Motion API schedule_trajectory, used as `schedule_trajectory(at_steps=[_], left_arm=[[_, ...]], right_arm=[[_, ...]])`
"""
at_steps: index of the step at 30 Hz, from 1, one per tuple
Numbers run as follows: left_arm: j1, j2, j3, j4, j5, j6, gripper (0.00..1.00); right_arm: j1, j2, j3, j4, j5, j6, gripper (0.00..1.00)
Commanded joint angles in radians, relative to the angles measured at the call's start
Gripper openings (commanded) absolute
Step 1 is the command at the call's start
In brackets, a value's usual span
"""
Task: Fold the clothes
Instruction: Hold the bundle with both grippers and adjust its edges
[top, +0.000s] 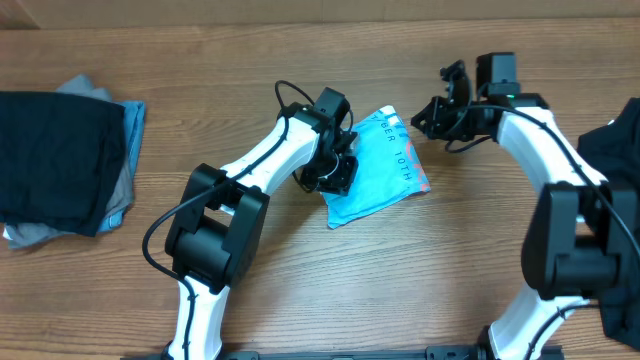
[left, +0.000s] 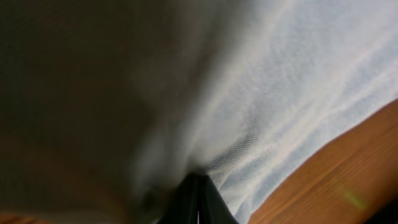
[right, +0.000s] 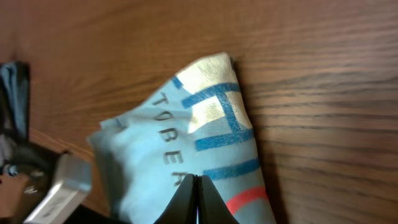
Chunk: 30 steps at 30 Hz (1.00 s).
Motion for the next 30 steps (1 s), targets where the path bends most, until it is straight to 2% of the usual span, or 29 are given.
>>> schedule_trajectory(at_steps=[1, 8, 17, 21, 23, 28, 30], left_arm=[[0.003, 0.013, -0.034, 0.008, -0.036, -0.032, 0.04], [0.006, 0.006, -0.033, 0.005, -0.046, -0.031, 0.04], [0.007, -0.111, 0.012, 0.011, -0.1, -0.03, 0.04], [0.013, -0.139, 0.012, -0.046, -0.232, -0.151, 0.04], [0.027, -0.137, 0.006, -0.064, -0.237, -0.192, 0.06], [0.06, -0.137, -0.013, -0.076, -0.237, -0.249, 0.23], [0.066, -0.133, -0.013, -0.08, -0.237, -0.253, 0.45]], right_arm=[[0.031, 0.077, 0.005, 0.013, 0.002, -0.002, 0.04], [0.034, 0.095, 0.005, -0.025, -0.002, -0.002, 0.04], [-0.014, -0.045, 0.005, -0.057, -0.002, -0.002, 0.04], [-0.021, -0.089, 0.005, -0.106, -0.002, -0.002, 0.04], [-0.015, -0.089, 0.005, -0.127, -0.001, -0.01, 0.04], [0.009, -0.089, 0.002, -0.146, 0.006, -0.032, 0.04], [0.016, -0.089, 0.002, -0.148, 0.006, -0.032, 0.04]])
